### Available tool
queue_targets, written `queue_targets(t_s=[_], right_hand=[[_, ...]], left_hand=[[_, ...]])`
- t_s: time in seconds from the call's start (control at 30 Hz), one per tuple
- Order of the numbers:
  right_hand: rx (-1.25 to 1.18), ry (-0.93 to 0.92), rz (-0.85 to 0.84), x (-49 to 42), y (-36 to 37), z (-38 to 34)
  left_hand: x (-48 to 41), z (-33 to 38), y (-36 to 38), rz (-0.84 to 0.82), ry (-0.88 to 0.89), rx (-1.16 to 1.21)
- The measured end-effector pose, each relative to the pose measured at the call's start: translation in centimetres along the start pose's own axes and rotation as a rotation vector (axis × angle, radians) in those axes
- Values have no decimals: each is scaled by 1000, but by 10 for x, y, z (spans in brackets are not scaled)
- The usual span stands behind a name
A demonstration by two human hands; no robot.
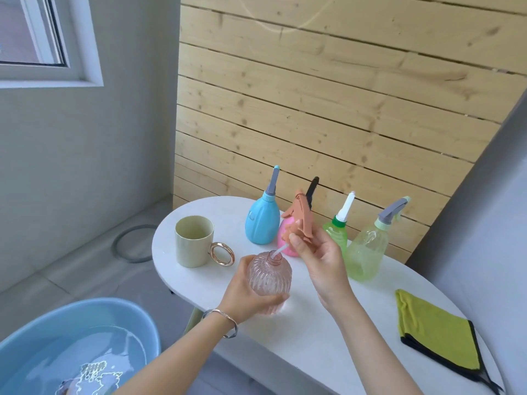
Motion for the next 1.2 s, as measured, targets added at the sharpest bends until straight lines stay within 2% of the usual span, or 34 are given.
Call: queue_targets(t_s=[0.17,0.3,0.47,0.6,0.7,0.83,0.93,1.0,1.1,1.2], right_hand=[[117,165,-138,4,-4,45],[137,228,-200,3,-4,56],[260,240,-340,-5,0,52],[403,182,-402,-6,3,45],[457,114,-349,-7,4,39],[492,52,-148,1,4,37],[509,20,43,11,2,39],[508,37,135,15,2,41],[483,95,174,17,4,44],[501,148,87,14,1,50]], left_hand=[[-1,-1,0,1,-6,-7],[-1,-1,0,-4,-6,-19],[0,0,0,-9,-9,-19],[0,2,0,-15,-2,-32],[-1,1,1,-38,6,-35],[2,1,1,-104,14,-27],[11,21,0,-55,140,-4],[15,38,-4,58,276,9],[13,51,-12,194,330,52],[5,46,-11,155,256,103]])
Point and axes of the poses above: each hand's wrist, its own x-axis away from the middle knuckle, its own y-axis out of the palm, z = x × y, the point moved 7 cm from there along -x, towards the middle knuckle, and after that the axes turned 8 degrees about -y, right-handed, at the moved point
